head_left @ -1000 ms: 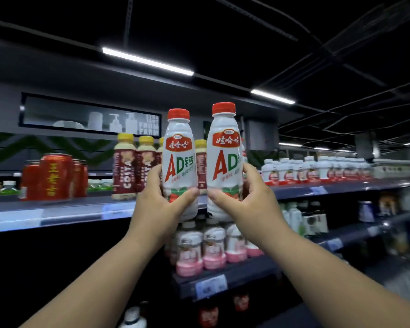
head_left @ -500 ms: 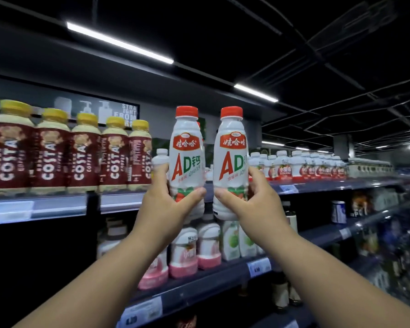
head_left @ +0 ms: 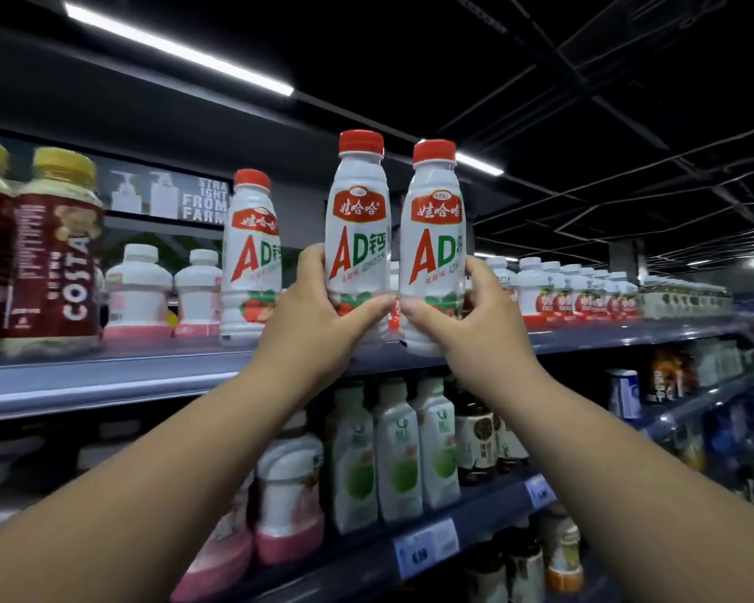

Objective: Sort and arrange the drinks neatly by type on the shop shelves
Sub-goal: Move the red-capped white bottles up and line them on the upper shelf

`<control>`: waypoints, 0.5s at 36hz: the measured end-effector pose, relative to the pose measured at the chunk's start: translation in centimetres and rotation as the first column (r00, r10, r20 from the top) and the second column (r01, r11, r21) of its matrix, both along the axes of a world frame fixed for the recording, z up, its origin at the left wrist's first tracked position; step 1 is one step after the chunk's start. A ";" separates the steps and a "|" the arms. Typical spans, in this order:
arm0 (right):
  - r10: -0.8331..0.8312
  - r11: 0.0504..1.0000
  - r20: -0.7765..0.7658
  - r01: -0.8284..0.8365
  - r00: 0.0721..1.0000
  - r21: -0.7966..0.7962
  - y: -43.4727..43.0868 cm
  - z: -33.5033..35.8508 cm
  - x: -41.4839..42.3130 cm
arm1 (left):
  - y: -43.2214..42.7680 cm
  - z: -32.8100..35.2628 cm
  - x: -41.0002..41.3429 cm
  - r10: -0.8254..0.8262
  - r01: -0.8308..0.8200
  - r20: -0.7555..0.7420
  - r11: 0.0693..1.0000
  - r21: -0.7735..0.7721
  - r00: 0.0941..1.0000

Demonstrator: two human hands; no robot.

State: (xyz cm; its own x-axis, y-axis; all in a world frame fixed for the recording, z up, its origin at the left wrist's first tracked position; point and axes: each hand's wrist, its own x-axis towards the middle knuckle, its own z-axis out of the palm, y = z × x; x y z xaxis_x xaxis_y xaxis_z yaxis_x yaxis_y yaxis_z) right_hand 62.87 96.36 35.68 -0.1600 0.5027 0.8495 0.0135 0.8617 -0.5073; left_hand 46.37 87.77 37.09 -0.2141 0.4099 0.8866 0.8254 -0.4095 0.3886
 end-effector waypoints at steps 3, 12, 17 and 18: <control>0.021 1.000 0.011 -0.021 1.000 0.006 3.3 0.4 0.2 | 2.0 0.5 0.7 0.092 -0.092 0.014 0.996 0.005 0.996; 0.107 0.993 0.056 -0.109 0.993 0.039 11.9 3.0 0.1 | 7.0 2.4 1.8 0.270 -0.268 0.127 0.963 -0.034 0.954; 0.135 0.990 0.106 -0.138 0.985 0.026 14.9 3.4 -0.4 | 9.0 2.5 2.2 0.368 -0.362 0.168 0.930 -0.062 0.915; 0.128 0.991 0.118 -0.131 0.985 0.024 15.5 3.5 -0.5 | 9.4 2.6 2.6 0.388 -0.383 0.173 0.922 -0.065 0.905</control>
